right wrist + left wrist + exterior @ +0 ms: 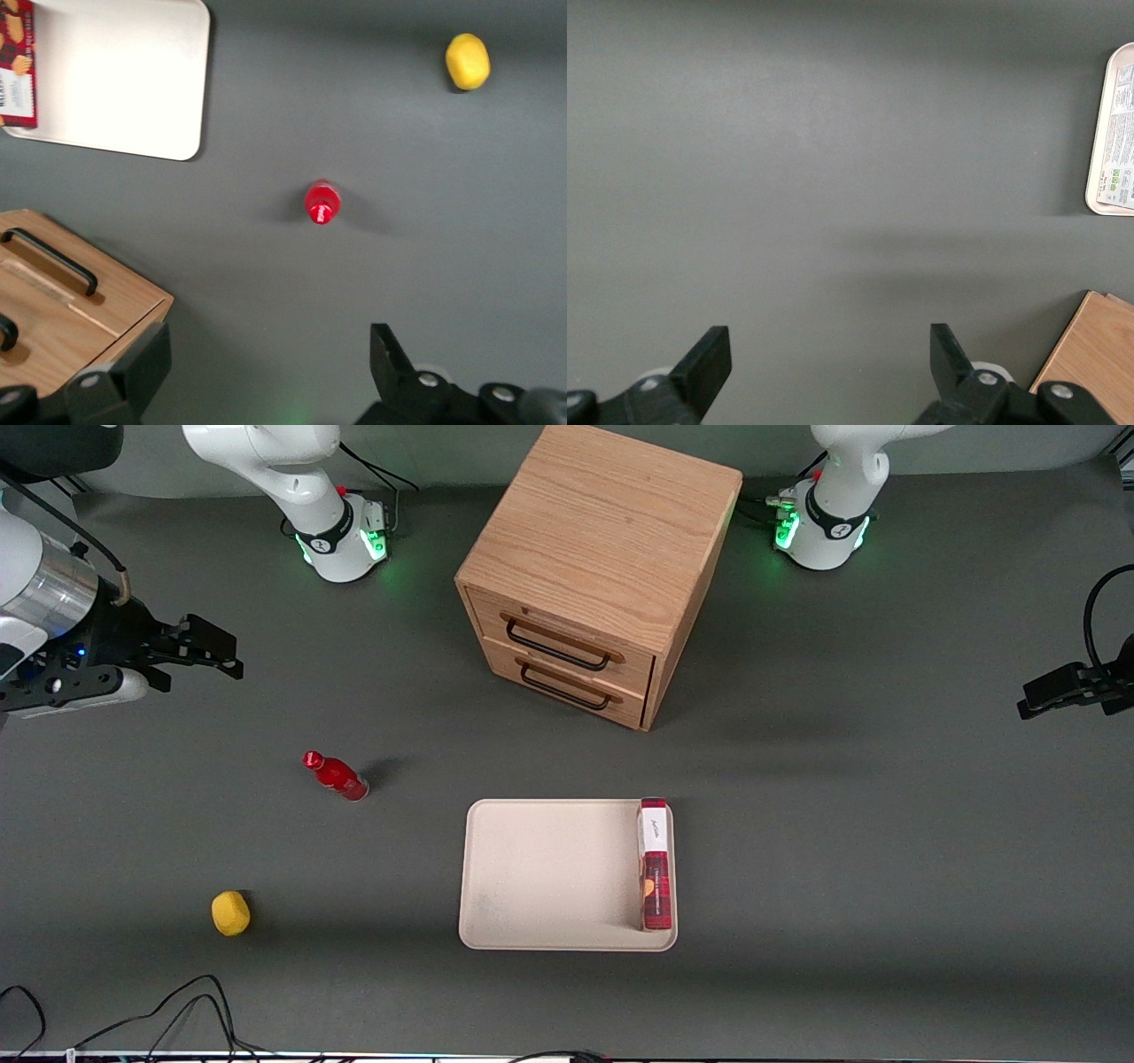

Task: Open upper drawer
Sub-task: 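Move the right gripper toward the upper drawer's black handle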

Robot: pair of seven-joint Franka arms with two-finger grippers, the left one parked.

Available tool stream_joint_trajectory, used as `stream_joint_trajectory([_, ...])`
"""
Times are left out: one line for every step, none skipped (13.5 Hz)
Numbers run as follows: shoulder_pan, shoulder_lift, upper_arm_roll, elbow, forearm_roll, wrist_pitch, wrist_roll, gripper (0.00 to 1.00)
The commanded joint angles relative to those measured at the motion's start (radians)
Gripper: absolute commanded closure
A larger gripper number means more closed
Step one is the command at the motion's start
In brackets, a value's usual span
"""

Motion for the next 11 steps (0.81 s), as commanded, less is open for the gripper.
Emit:
stream_joint_trajectory([0.018,0.013,-0.004,0.033,0.031,-0.018,-0.029,0.0])
stream_joint_trajectory([0.027,0.016,-0.004,0.035,0.031,-0.018,-0.029,0.0])
stream_joint_trajectory([0.03,0.025,-0.004,0.035,0.031,-0.018,-0.029,0.0])
stream_joint_trajectory([0.033,0.036,0.004,0.036,0.041,-0.018,-0.029,0.0])
stream_joint_trajectory([0.032,0.053,0.023,0.036,0.063,-0.018,-0.032,0.0])
stream_joint_trajectory([0.033,0.061,0.055,0.038,0.052,-0.015,-0.035,0.0])
stream_joint_trajectory([0.039,0.082,0.088,0.039,0.029,-0.012,-0.032,0.0])
stream_joint_trajectory([0.041,0.105,0.111,0.056,-0.003,-0.01,-0.036,0.0])
stream_joint_trajectory([0.039,0.139,0.143,0.075,-0.011,-0.01,-0.039,0.0])
stream_joint_trajectory([0.041,0.174,0.168,0.096,-0.012,-0.009,-0.038,0.0])
stream_joint_trajectory([0.052,0.214,0.191,0.125,-0.017,-0.009,-0.038,0.0])
